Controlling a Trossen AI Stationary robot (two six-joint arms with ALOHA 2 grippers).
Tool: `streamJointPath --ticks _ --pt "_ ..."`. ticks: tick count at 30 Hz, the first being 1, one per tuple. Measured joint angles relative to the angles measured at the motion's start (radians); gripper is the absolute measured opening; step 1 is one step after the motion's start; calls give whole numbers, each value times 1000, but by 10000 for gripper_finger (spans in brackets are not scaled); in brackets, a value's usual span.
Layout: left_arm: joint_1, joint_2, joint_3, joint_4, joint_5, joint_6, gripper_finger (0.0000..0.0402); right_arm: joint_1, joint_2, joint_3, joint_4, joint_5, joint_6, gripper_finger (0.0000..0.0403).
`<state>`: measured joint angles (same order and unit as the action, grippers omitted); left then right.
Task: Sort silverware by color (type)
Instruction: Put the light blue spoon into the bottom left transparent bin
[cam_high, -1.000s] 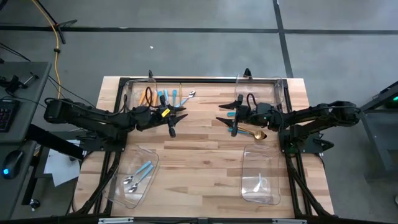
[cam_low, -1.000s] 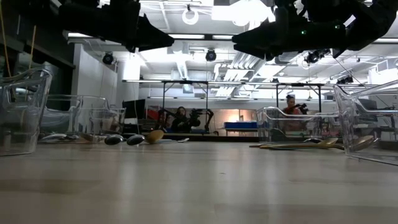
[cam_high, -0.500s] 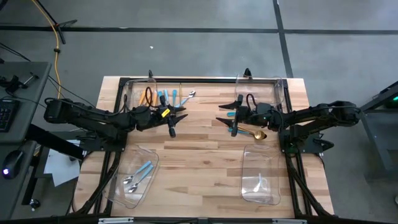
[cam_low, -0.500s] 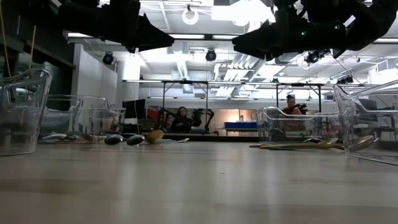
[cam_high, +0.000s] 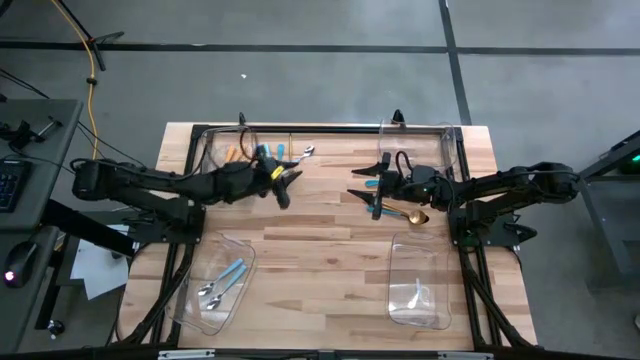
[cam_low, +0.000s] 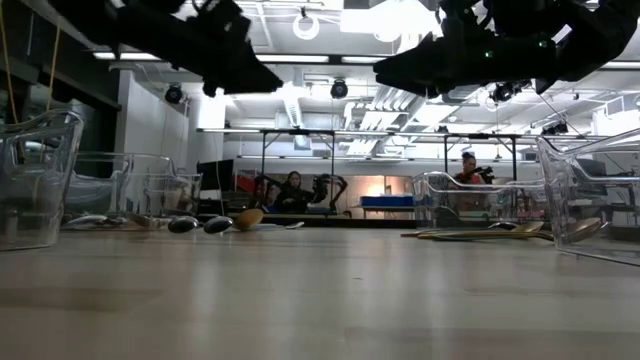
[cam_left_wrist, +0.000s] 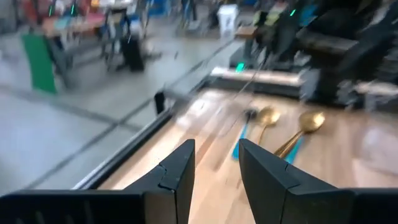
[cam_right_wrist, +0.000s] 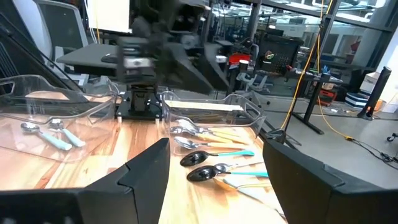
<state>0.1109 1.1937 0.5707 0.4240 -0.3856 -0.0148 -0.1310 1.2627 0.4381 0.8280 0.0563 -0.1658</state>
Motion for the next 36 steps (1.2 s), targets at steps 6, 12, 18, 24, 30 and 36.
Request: streamJointPath --ticks 6,12,18,24,30,36 --pt "162 115 193 -282 14 -108 115 0 0 0 4 0 0 243" --pt "307 295 413 -596 122 -160 115 0 0 0 5 0 -4 243" --pt "377 480 564 -797 159 -151 115 0 0 0 4 0 -27 243" --pt "407 618 631 -814 254 -118 115 0 0 0 -1 0 -27 243" --pt "443 710 681 -847 267 -89 115 0 0 0 -2 0 -26 243" --pt "481 759 695 -867 326 -73 115 0 0 0 -9 0 -26 243"
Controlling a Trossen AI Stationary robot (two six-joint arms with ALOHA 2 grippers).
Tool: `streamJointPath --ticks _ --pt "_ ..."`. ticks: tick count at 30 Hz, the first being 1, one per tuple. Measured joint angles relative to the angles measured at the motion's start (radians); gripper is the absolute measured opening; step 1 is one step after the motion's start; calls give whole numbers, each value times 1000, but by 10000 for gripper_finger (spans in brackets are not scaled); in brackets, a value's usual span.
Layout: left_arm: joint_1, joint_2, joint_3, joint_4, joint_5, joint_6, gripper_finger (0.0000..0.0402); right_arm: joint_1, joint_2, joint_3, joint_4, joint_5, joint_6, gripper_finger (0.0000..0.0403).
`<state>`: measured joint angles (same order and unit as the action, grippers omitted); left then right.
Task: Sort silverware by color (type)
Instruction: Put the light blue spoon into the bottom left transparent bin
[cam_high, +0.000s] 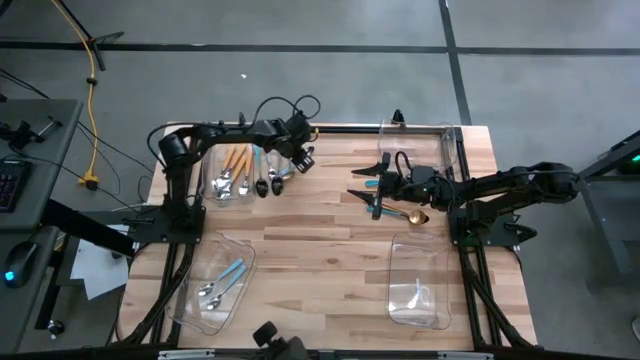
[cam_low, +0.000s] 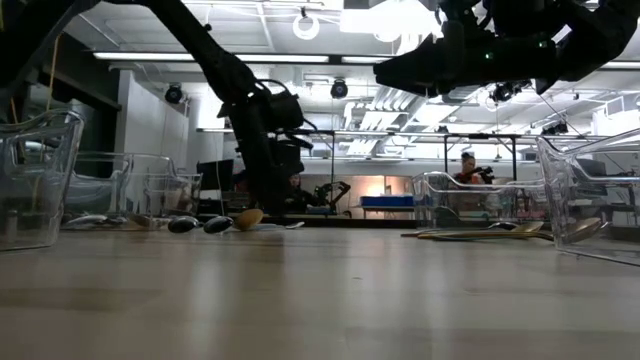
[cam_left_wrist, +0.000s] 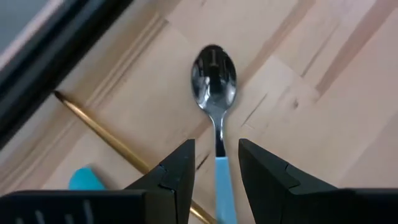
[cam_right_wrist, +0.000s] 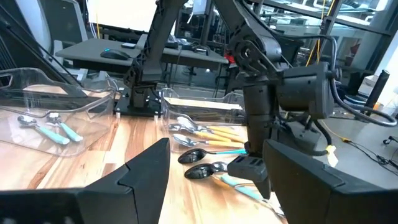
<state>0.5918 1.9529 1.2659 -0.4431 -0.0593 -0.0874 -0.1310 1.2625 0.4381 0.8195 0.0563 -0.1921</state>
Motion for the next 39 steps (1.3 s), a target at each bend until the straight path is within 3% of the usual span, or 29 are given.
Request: streamJointPath --ticks 10,30,39 --pt "22 45 1 -9 31 12 115 0 0 0 0 0 0 243" --pt "-4 59 2 -27 -29 2 113 0 0 0 0 0 0 243" --pt "-6 60 1 -23 -28 2 42 0 0 0 -18 0 8 243"
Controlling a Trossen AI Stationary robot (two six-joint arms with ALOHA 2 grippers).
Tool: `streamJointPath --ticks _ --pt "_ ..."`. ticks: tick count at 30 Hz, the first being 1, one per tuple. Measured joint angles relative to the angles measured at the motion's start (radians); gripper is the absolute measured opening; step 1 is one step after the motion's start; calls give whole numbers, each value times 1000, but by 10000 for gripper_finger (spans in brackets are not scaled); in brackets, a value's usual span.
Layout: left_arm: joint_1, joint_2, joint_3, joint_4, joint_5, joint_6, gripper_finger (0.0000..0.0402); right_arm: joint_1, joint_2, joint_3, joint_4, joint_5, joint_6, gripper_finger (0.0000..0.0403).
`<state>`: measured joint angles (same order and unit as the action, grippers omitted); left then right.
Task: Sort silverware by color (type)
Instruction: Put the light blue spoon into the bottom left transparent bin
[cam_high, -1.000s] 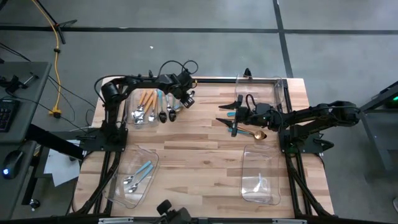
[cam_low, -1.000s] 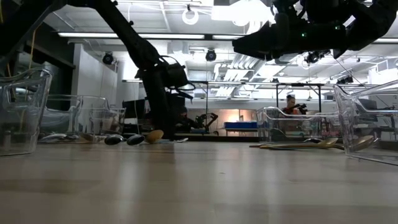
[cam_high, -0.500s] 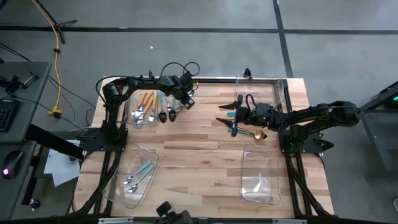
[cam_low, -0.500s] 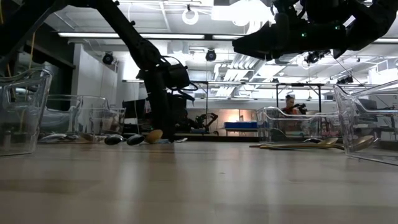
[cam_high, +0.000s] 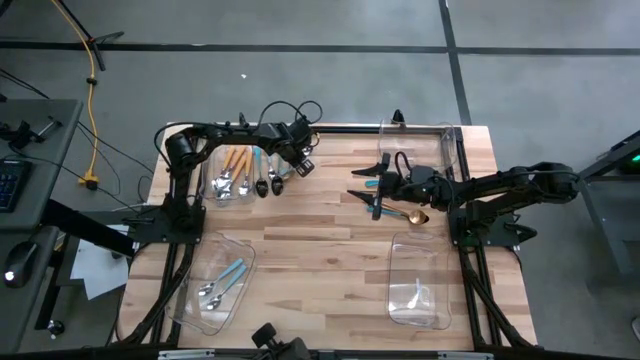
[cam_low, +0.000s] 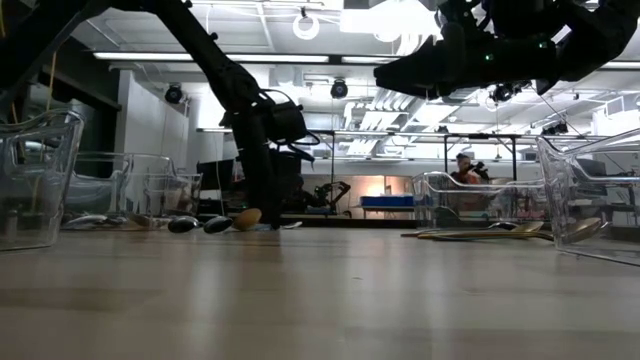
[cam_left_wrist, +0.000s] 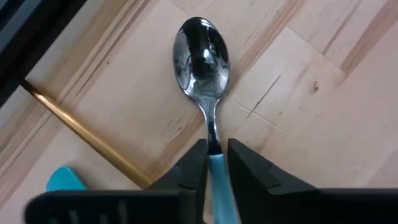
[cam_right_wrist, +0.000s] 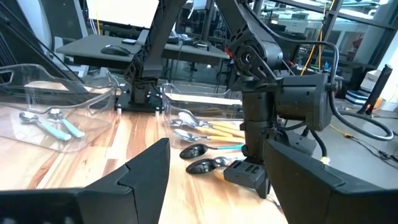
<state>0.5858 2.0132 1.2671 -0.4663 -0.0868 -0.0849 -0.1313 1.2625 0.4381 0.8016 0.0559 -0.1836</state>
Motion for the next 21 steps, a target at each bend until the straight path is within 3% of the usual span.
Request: streamJointPath --ticks 4,21 --pt "0 0 0 0 0 0 9 0 0 0 -3 0 3 243" --pt "0 -6 -2 21 -3 -16 3 0 0 0 -4 0 11 243"
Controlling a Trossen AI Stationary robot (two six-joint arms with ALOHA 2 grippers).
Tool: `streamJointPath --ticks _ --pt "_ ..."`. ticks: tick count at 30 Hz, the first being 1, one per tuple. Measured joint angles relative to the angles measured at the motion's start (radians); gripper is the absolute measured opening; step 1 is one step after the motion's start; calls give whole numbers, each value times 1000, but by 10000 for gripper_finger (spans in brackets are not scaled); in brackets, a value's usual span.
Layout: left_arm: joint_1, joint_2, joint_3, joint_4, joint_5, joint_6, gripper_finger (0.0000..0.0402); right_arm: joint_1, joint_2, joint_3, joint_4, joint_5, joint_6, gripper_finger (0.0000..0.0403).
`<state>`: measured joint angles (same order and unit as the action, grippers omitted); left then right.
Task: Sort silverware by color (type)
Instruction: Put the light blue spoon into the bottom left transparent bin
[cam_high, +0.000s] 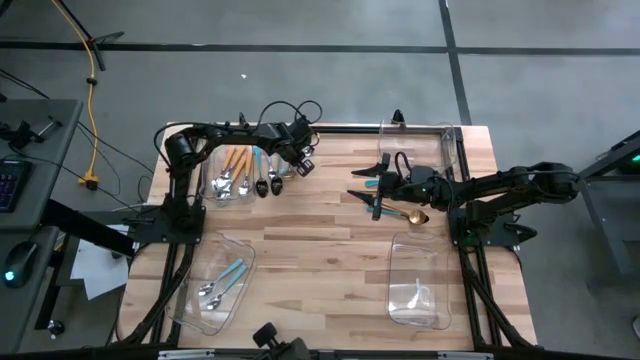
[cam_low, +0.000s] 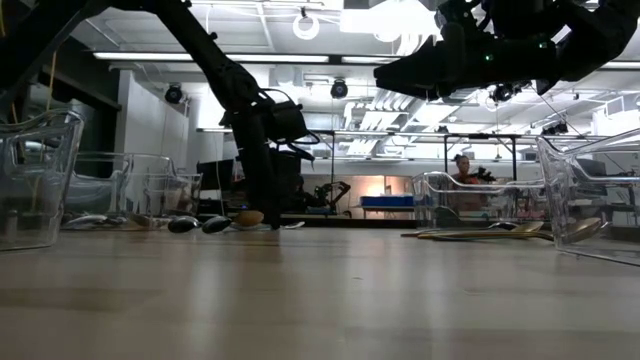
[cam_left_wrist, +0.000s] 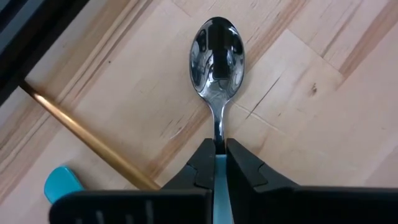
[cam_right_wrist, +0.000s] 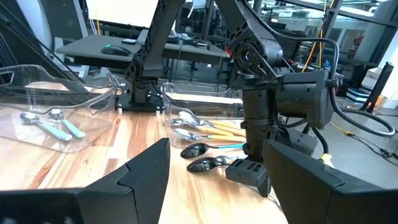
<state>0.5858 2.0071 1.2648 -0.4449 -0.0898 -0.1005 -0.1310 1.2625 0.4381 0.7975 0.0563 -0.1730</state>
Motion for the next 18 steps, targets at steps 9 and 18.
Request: streamJointPath --ticks 9,18 --pt "0 -7 -2 0 0 -1 2 0 0 0 -1 0 0 243" --pt "0 -9 -2 0 0 -2 1 0 0 0 -2 0 0 243"
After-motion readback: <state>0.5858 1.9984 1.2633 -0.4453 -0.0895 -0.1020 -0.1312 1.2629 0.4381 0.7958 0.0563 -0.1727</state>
